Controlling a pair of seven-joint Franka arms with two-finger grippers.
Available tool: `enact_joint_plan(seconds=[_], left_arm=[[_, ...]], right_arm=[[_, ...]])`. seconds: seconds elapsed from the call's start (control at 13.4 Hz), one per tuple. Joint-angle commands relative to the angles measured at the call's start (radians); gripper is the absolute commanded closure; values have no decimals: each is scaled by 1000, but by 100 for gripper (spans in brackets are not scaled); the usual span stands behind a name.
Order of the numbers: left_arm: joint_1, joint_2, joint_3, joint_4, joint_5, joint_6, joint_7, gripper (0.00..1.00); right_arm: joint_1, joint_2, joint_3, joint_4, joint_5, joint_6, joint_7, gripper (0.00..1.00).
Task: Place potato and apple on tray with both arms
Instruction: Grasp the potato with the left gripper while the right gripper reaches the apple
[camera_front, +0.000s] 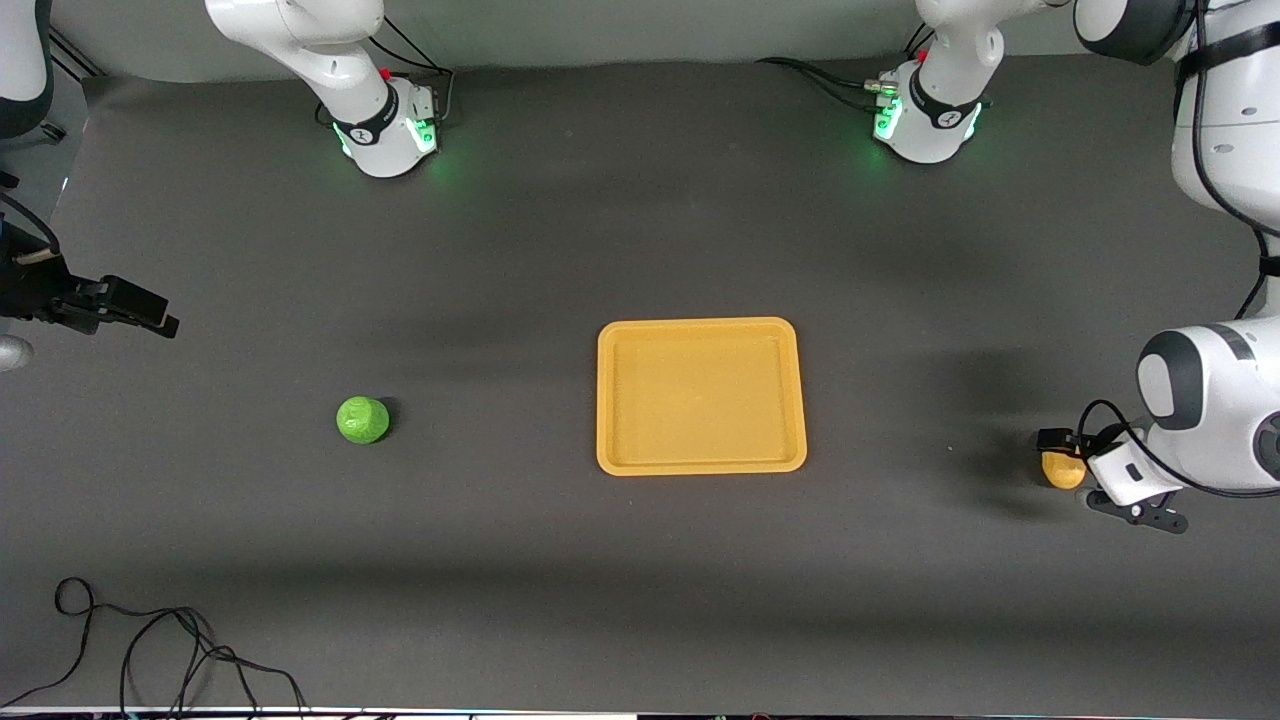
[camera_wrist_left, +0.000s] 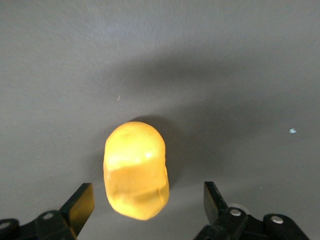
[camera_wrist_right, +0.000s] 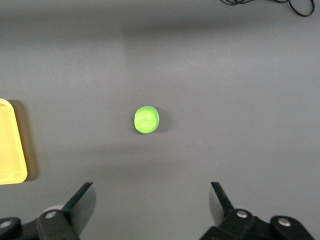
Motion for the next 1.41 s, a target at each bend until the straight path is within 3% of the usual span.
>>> enact_joint_plan(seconds=[0.0, 0.15, 0.3, 0.45, 0.6, 0.89, 1.12, 1.34], left_arm=[[27, 59, 3, 24, 7, 49, 58, 18], [24, 49, -3, 30, -9, 35, 41, 55], [0, 13, -6, 33, -34, -18, -53, 73], [-40, -37, -15, 53, -54, -116, -174, 80], [-73, -76, -64, 70, -89, -224, -321, 81], [-166, -73, -243, 64, -106, -206, -711, 80], [-304, -36, -258, 58, -95, -168, -847, 77], [-384, -7, -255, 21, -92, -77, -922, 77]], right_arm=[[-5, 5, 2, 13, 6, 2, -6, 0], [-1, 7, 3, 8, 6, 19, -6, 0], [8, 8, 5, 2, 8, 27, -6, 0], [11, 7, 8, -11, 8, 39, -6, 0], [23, 5, 9, -19, 8, 49, -6, 0], [89, 17, 9, -57, 8, 114, 13, 0], [129, 16, 9, -135, 9, 190, 17, 0], [126, 8, -1, -290, 8, 329, 1, 0]])
